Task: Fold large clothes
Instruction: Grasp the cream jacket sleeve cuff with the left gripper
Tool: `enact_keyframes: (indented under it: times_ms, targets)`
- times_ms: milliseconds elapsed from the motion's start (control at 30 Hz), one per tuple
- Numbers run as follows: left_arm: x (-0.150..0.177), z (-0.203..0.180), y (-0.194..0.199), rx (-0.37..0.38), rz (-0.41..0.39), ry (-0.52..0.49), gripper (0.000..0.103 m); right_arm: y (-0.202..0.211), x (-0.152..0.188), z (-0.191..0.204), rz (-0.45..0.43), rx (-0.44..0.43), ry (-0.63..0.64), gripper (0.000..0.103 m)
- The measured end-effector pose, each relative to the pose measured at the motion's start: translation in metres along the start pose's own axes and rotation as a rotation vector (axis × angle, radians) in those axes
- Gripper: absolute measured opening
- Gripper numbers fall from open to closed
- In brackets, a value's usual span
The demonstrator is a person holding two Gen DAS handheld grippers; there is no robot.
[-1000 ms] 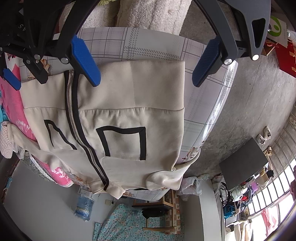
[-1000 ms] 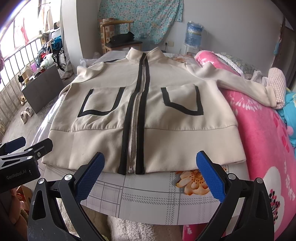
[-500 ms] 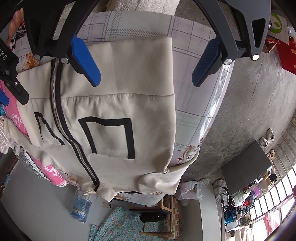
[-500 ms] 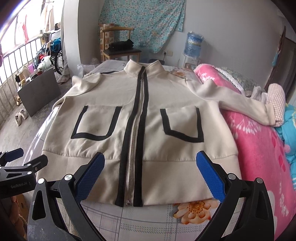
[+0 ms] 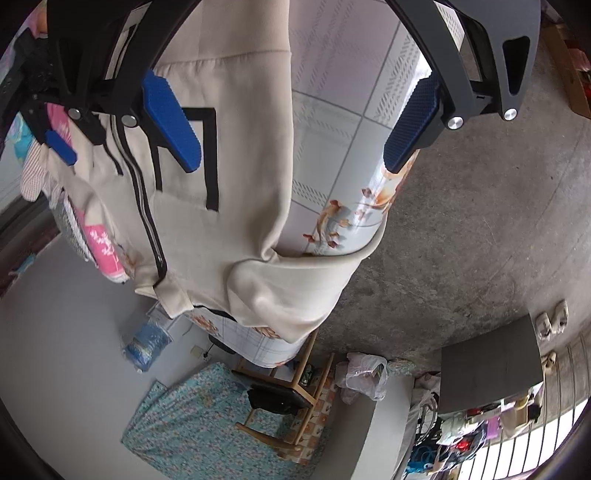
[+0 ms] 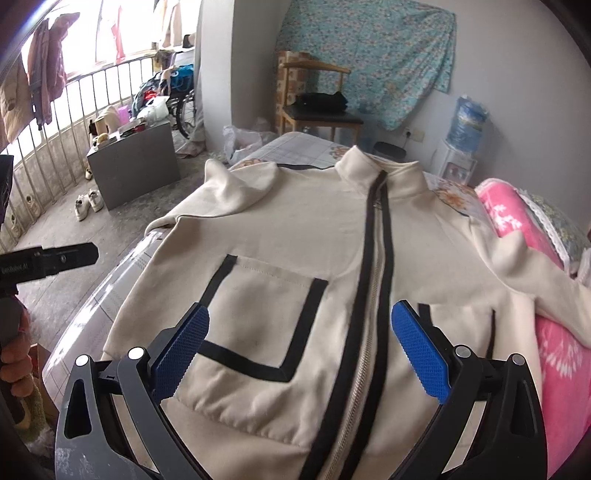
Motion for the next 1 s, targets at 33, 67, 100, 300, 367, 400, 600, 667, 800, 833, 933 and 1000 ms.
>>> enact_keyframes:
  times_ms: [33,67,100,300,367,400,600,667,800,833,933,1000]
  targets:
    - [-0.005,0.010,-0.003,-0.004,0.004,0.038,0.097,-0.009,-0.003,0.004,0.016,-0.022,0.001,0.095]
    - [-0.009,0.019,-0.007,-0.005,0.004,0.071,0.097,-0.018,-0.005,0.008,0.030,-0.045,0.000,0.095]
    - [-0.014,0.028,-0.011,0.000,-0.002,0.092,0.097,-0.027,-0.006,0.010,0.046,-0.060,0.000,0.095]
    - [-0.041,0.093,-0.064,-0.037,0.090,0.242,0.097,-0.064,-0.002,0.027,0.141,-0.098,0.007,0.095]
    - [-0.045,0.119,-0.090,-0.014,0.139,0.333,0.097,-0.070,-0.001,0.029,0.159,-0.102,0.008,0.095]
    - [-0.045,0.133,-0.103,0.011,0.169,0.395,0.097,-0.072,0.000,0.030,0.165,-0.105,0.009,0.095]
    - [-0.018,0.188,-0.167,0.261,0.280,0.869,0.093,-0.087,0.000,0.030,0.188,-0.089,0.027,0.095]
    - [-0.008,0.193,-0.183,0.340,0.307,0.972,0.093,-0.089,-0.001,0.029,0.187,-0.086,0.020,0.095]
    - [0.006,0.195,-0.222,0.486,0.410,1.125,0.092,-0.096,-0.008,0.029,0.180,-0.086,0.014,0.095]
    - [0.007,0.195,-0.229,0.493,0.433,1.139,0.091,-0.100,-0.009,0.028,0.181,-0.086,0.011,0.095]
    - [0.008,0.195,-0.243,0.517,0.443,1.186,0.083,-0.106,-0.013,0.027,0.183,-0.083,0.001,0.095]
    - [0.005,0.197,-0.246,0.515,0.428,1.198,0.065,-0.106,-0.015,0.025,0.178,-0.082,-0.007,0.095]
Point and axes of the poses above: each gripper's, at about its wrist camera, not at the fingertips, and y roughly against the way its jaws point, z to its left, x to its underside, the point moved 1 cm from there along -y, roughly the way its jaws point, and after that the axes turned 12 degrees about -y, right-handed, at the moved point
